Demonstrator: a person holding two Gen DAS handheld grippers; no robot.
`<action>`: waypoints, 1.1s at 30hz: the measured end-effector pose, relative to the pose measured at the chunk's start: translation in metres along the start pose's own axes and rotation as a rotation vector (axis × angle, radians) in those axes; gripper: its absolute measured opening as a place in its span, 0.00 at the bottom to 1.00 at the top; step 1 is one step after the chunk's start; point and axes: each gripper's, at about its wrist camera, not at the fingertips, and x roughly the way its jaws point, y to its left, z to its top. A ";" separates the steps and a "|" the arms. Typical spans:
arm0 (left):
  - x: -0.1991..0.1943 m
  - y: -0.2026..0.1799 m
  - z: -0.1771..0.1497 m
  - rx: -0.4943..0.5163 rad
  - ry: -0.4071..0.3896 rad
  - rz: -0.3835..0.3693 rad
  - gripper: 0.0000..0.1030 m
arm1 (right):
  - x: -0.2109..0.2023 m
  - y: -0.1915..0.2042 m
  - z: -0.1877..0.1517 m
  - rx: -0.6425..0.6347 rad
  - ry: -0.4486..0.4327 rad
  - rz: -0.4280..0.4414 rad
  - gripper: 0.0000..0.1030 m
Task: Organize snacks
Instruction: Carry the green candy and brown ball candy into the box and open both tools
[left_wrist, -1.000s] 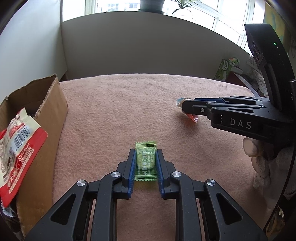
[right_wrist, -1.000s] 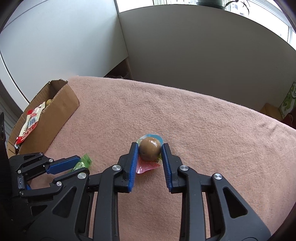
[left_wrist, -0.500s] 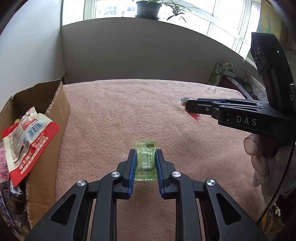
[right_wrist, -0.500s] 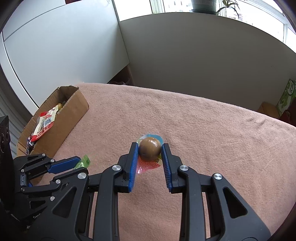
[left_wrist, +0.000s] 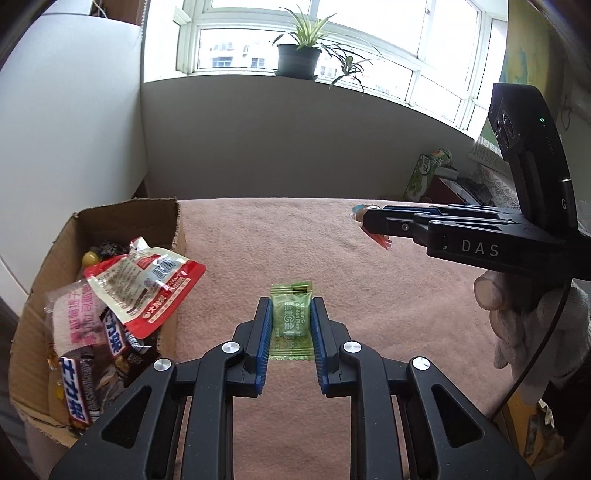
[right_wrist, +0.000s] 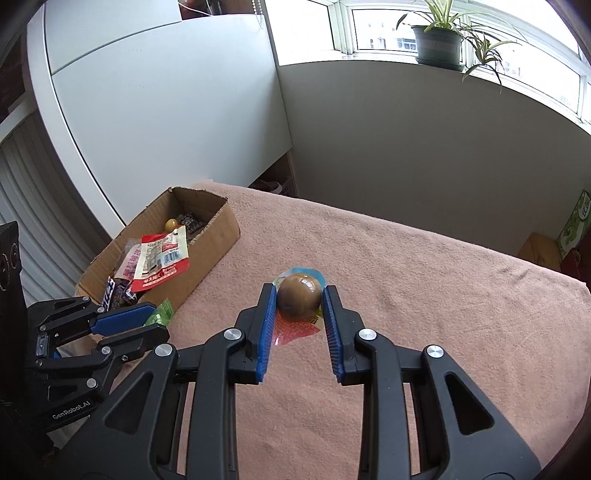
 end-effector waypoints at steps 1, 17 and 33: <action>-0.006 0.004 0.001 -0.003 -0.009 0.008 0.18 | 0.000 0.006 0.003 -0.005 -0.002 0.004 0.26; -0.038 0.107 0.016 -0.125 -0.044 0.138 0.18 | 0.044 0.081 0.049 -0.019 0.016 0.091 0.26; -0.005 0.172 0.036 -0.256 0.011 0.205 0.18 | 0.124 0.109 0.071 0.013 0.102 0.136 0.29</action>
